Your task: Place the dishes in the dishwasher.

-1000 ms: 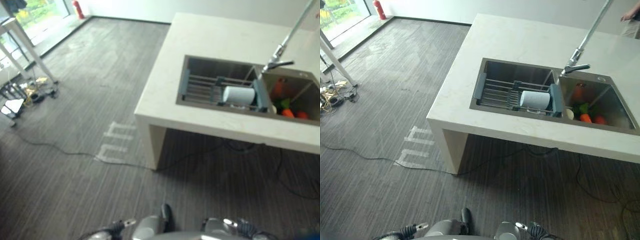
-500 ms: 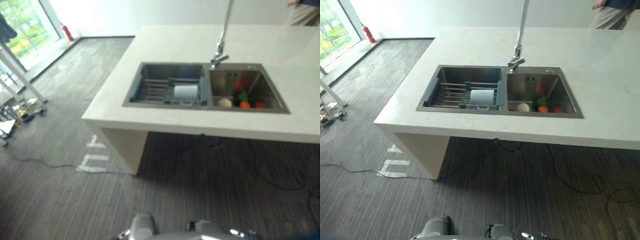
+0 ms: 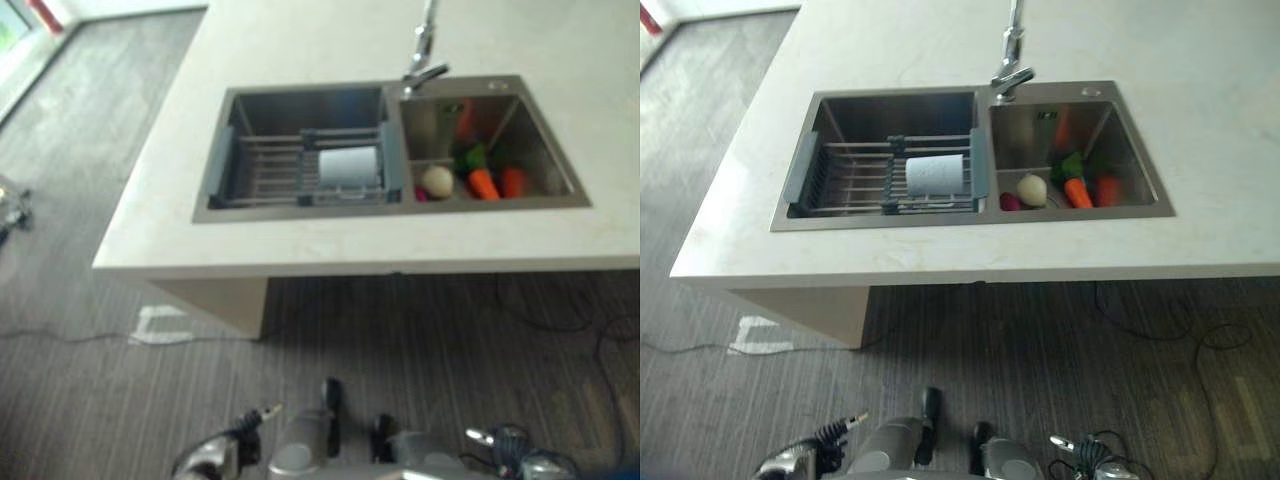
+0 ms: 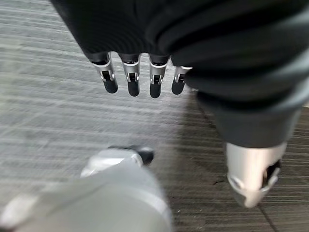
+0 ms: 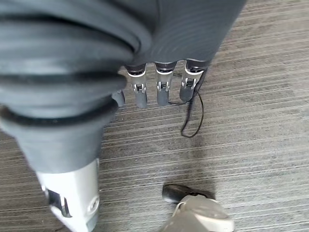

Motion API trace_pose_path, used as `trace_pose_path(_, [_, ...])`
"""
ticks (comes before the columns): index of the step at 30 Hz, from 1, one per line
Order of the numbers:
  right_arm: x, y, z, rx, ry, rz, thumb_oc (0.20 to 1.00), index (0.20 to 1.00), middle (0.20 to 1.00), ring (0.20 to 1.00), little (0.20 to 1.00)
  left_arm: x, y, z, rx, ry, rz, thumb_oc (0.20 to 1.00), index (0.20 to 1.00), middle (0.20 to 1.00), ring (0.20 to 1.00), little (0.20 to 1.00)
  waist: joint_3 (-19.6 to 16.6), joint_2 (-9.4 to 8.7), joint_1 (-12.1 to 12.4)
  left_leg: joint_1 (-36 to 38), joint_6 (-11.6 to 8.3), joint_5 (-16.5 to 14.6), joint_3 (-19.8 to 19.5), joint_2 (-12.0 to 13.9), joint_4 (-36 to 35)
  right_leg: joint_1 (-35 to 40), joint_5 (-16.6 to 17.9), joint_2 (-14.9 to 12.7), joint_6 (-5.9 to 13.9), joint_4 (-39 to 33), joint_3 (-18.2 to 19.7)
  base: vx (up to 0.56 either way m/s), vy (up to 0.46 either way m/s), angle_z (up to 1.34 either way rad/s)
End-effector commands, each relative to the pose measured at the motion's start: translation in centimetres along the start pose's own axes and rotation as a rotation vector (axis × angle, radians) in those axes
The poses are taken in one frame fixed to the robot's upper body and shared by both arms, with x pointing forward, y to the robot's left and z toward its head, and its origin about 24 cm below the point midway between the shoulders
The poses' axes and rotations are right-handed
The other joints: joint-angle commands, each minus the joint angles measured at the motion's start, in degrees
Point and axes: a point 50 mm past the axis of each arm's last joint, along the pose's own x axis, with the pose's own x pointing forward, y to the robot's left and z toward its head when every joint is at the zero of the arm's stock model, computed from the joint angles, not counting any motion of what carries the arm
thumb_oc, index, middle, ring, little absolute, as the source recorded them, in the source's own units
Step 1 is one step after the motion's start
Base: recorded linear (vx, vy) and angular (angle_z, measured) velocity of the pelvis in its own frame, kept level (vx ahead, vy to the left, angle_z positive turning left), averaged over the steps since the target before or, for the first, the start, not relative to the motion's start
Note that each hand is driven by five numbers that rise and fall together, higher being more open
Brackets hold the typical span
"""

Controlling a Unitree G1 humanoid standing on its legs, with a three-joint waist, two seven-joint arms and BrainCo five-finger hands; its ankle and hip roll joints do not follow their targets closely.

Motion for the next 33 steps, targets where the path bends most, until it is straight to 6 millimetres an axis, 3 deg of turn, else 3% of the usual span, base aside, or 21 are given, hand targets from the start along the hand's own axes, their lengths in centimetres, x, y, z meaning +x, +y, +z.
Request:
trace_pose_path(1, [0.0,-0.5,0.3,-0.025,-0.007,-0.007,1.0,1.0,1.0,1.0,1.0,-0.5,1.6,-2.1,0.032,0.037,0.056,1.0,1.0,1.0,1.0,1.0,-2.54,0.71,-0.17,-1.91,-2.42,-6.75,-1.59,0.86,6.1,-0.11,5.46,-7.1,6.17,-13.51,1.13,-0.07,-0.175,-0.16])
trace_pose_path(3, [0.0,-0.4,0.1,-0.012,0.001,-0.009,1.0,1.0,1.0,1.0,1.0,-0.5,1.7,-2.0,-0.006,0.035,0.07,1.0,1.0,1.0,1.0,1.0,-3.24,-0.49,-0.39,-2.42,-2.91,-7.01,-0.83,0.83,6.1,-2.17,4.34,-7.7,6.84,-13.51,3.27,0.01,-0.205,-0.05])
trace_pose_path(8, [-0.2,-0.5,-0.9,0.044,0.034,-0.036,1.0,1.0,1.0,1.0,1.0,-0.4,0.1,-2.8,0.024,0.046,0.017,1.0,1.0,1.0,1.0,1.0,-6.6,-1.25,-0.3,-2.99,-5.03,-7.52,0.57,3.25,6.1,-1.66,2.28,-7.98,7.44,-13.51,2.31,0.08,-0.176,0.08])
trace_pose_path(16, [-0.3,-0.1,-1.9,0.039,0.052,-0.015,1.0,1.0,1.0,1.0,1.0,-0.5,0.1,-3.7,0.079,0.077,0.025,1.0,1.0,1.0,1.0,1.0,-7.93,-0.82,-0.9,-1.3,-6.0,-8.37,1.4,4.48,6.1,-0.5,1.3,-8.39,7.34,-13.51,1.64,0.07,-0.043,0.04])
trace_pose_path(23, [-0.5,0.2,-2.8,0.038,0.065,0.012,1.0,1.0,1.0,1.0,1.0,-0.7,0.1,-4.1,-0.041,0.03,0.053,1.0,1.0,1.0,1.0,1.0,-8.7,-0.61,-1.11,0.58,-6.66,-9.02,1.38,5.14,6.1,1.58,-0.02,-8.18,6.69,-13.51,0.79,0.02,-0.034,0.04])
trace_pose_path(24, [-0.6,0.3,-3.0,0.037,0.068,0.014,1.0,1.0,1.0,1.0,1.0,-0.8,0.8,-3.6,-0.262,-0.039,0.134,1.0,1.0,1.0,1.0,1.0,-8.73,-0.63,-1.0,1.18,-6.82,-9.32,1.32,5.17,6.1,2.22,-0.43,-8.13,6.58,-13.51,0.66,0.05,-0.026,0.0])
trace_pose_path(28, [-0.8,-0.3,-3.6,0.13,0.059,-0.009,1.0,1.0,1.0,1.0,1.0,-1.3,3.3,-2.7,-0.527,-0.168,0.241,1.0,1.0,1.0,1.0,1.0,-9.12,-0.68,0.06,1.25,-7.15,-9.22,0.51,5.06,6.1,2.79,-0.76,-8.28,6.32,-13.51,-0.3,0.03,-0.043,0.07])
trace_pose_path(31, [-1.1,-1.9,-3.8,0.19,0.041,-0.018,1.0,1.0,1.0,1.0,1.0,-2.5,6.8,-1.9,-0.657,-0.298,0.396,1.0,1.0,1.0,1.0,1.0,-8.96,-0.05,0.41,1.75,-7.51,-9.37,-0.15,5.06,6.1,3.74,-1.47,-8.06,5.99,-13.51,-0.87,0.03,0.041,0.25])
trace_pose_path(32, [-1.5,-3.2,-4.6,0.161,0.052,-0.033,1.0,1.0,1.0,1.0,1.0,-5.0,12.2,0.9,-0.627,-0.481,0.62,1.0,1.0,1.0,1.0,1.0,-9.5,0.96,0.37,1.86,-7.81,-9.41,-0.46,5.03,6.1,4.09,-2.17,-8.12,5.87,-13.51,-1.05,0.08,0.133,0.1])
trace_pose_path(33, [-1.7,-3.4,-5.2,0.18,0.072,-0.041,1.0,1.0,1.0,1.0,1.0,-6.5,14.6,2.8,-0.584,-0.562,0.705,1.0,1.0,1.0,1.0,1.0,-9.75,1.3,0.42,1.91,-7.86,-9.47,-0.42,5.08,6.1,4.21,-2.31,-8.17,5.95,-13.51,-1.2,0.06,0.126,0.17])
